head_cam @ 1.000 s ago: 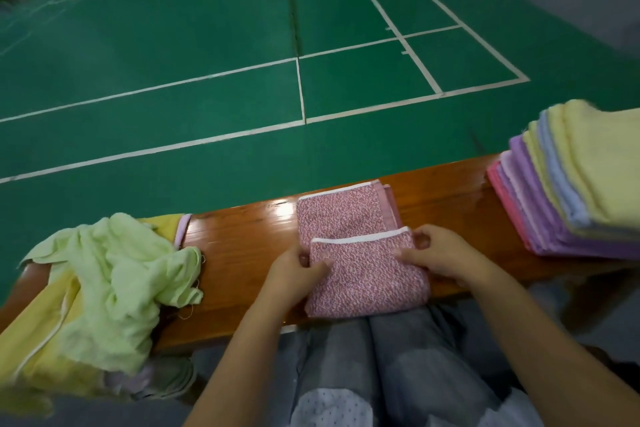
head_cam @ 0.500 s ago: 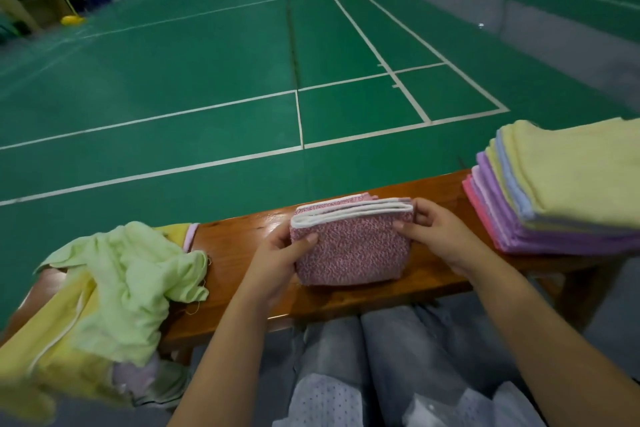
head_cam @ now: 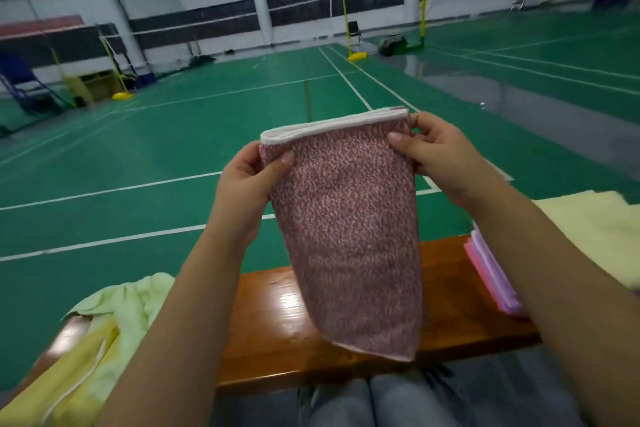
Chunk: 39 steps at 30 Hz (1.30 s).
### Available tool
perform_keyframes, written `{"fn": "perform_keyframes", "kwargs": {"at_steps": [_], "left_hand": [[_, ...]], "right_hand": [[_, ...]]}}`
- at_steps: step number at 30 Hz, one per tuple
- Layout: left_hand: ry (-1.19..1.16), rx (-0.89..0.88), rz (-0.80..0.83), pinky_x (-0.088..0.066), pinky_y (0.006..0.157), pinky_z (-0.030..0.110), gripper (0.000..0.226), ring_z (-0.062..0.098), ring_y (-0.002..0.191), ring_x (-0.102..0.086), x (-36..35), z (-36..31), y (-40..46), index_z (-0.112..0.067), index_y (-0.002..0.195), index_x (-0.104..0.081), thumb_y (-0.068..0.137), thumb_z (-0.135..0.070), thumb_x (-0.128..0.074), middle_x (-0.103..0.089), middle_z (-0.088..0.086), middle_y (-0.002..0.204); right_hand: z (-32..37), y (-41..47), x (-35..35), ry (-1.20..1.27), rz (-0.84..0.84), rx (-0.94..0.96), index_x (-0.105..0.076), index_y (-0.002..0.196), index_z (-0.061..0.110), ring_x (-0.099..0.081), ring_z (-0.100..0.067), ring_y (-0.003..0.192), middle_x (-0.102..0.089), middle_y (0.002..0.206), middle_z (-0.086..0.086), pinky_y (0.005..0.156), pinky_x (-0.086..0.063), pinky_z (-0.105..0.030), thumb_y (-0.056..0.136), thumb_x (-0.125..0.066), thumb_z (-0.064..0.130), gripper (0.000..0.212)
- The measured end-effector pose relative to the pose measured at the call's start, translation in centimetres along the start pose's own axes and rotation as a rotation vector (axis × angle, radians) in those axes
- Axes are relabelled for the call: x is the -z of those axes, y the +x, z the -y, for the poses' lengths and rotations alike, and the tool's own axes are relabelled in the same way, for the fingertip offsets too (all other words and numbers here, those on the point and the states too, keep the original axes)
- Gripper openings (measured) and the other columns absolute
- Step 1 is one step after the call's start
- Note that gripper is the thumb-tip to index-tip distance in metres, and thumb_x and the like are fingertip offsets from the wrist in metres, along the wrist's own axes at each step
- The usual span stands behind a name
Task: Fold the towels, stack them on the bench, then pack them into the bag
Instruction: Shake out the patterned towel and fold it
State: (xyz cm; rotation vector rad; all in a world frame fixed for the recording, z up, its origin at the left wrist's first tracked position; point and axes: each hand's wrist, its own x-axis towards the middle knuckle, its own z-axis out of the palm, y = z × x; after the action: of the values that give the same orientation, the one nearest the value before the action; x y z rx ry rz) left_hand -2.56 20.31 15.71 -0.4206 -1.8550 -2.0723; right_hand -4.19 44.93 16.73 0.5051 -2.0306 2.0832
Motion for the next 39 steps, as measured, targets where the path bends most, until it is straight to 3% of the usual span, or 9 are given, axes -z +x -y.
{"fn": "perform_keyframes", "kwargs": {"at_steps": [6,11,18,21,23,27,31,34,39], "left_hand": [[0.057,0.181,-0.018,-0.05,0.071,0.031,0.008,0.009,0.071,-0.062,-0.1,1.4,1.3,-0.013,0.094,-0.064,0.092,-0.007,-0.058,-0.068,-0.003,0.08],[0.024,0.136,-0.013,-0.047,0.07,0.027,0.008,0.009,0.071,-0.057,0.3,1.2,1.5,-0.011,0.094,-0.061,0.092,-0.005,-0.057,-0.061,0.0,0.081],[-0.038,0.261,0.07,-0.051,0.077,0.027,0.03,0.014,0.086,-0.061,2.5,5.4,-6.5,-0.015,0.09,-0.072,0.062,-0.024,-0.075,-0.069,0.0,0.089],[0.046,0.401,0.115,-0.051,0.072,0.02,0.024,0.008,0.082,-0.064,3.3,9.2,-11.5,-0.023,0.086,-0.078,0.062,-0.021,-0.075,-0.072,-0.004,0.086],[0.119,0.505,0.184,-0.05,0.069,0.017,0.023,0.005,0.08,-0.066,3.6,10.8,-14.1,-0.03,0.085,-0.078,0.063,-0.024,-0.079,-0.073,-0.005,0.084],[0.122,0.654,0.209,-0.055,0.069,0.025,0.031,0.015,0.086,-0.07,4.0,11.8,-15.6,-0.024,0.091,-0.078,0.062,-0.032,-0.086,-0.074,0.001,0.091],[0.177,0.646,0.157,-0.053,0.069,0.023,0.019,0.012,0.085,-0.068,3.2,12.8,-13.0,-0.018,0.105,-0.069,0.087,-0.014,-0.064,-0.073,-0.003,0.091],[0.289,0.642,0.112,-0.052,0.067,0.021,0.017,0.01,0.087,-0.067,2.2,14.3,-10.1,-0.021,0.108,-0.066,0.093,-0.02,-0.058,-0.071,-0.005,0.093],[0.465,0.685,0.048,-0.053,0.087,0.038,0.016,0.018,0.098,-0.062,1.3,19.4,-5.4,-0.022,0.107,-0.064,0.094,-0.029,-0.057,-0.067,-0.001,0.103]], "right_hand": [[-1.4,1.4,-0.1,-0.053,0.053,-0.15,-0.055,0.091,0.015,-0.059,-0.014,0.072,-0.062,0.081,-0.004,0.072,-0.049,-0.031,0.093,-0.054,0.01,0.006],[-1.3,1.3,0.0,-0.013,0.029,-0.104,-0.056,0.093,0.015,-0.061,-0.004,0.065,-0.064,0.077,0.004,0.066,-0.051,-0.022,0.093,-0.052,0.006,0.01],[-6.6,-5.2,0.5,0.051,0.1,-0.182,-0.058,0.098,0.019,-0.066,0.001,0.078,-0.072,0.079,0.014,0.066,-0.051,-0.016,0.088,-0.059,0.007,0.016],[-11.5,-10.1,0.5,0.106,0.111,-0.343,-0.061,0.102,0.016,-0.067,-0.002,0.085,-0.073,0.089,0.009,0.069,-0.051,-0.015,0.054,-0.083,0.049,0.062],[-14.2,-13.2,0.4,0.128,0.1,-0.466,-0.062,0.103,0.014,-0.067,-0.006,0.087,-0.074,0.091,0.005,0.068,-0.051,-0.015,0.043,-0.086,0.056,0.077],[-16.6,-15.8,0.5,0.144,0.109,-0.578,-0.063,0.104,0.015,-0.068,-0.01,0.089,-0.074,0.093,0.004,0.067,-0.051,-0.015,0.049,-0.087,0.048,0.068],[-17.3,-13.2,0.4,0.075,0.051,-0.619,-0.061,0.103,0.017,-0.064,-0.014,0.092,-0.071,0.095,0.002,0.073,-0.05,-0.025,0.088,-0.06,0.009,0.016],[-18.4,-10.4,0.3,-0.104,0.01,-0.611,-0.059,0.098,0.018,-0.062,-0.016,0.094,-0.067,0.099,-0.001,0.074,-0.047,-0.025,0.093,-0.057,0.012,0.008],[-21.6,-5.8,-0.1,-0.355,-0.053,-0.651,-0.059,0.105,0.011,-0.059,-0.024,0.1,-0.063,0.107,-0.007,0.079,-0.045,-0.034,0.093,-0.058,0.022,0.016]]}}
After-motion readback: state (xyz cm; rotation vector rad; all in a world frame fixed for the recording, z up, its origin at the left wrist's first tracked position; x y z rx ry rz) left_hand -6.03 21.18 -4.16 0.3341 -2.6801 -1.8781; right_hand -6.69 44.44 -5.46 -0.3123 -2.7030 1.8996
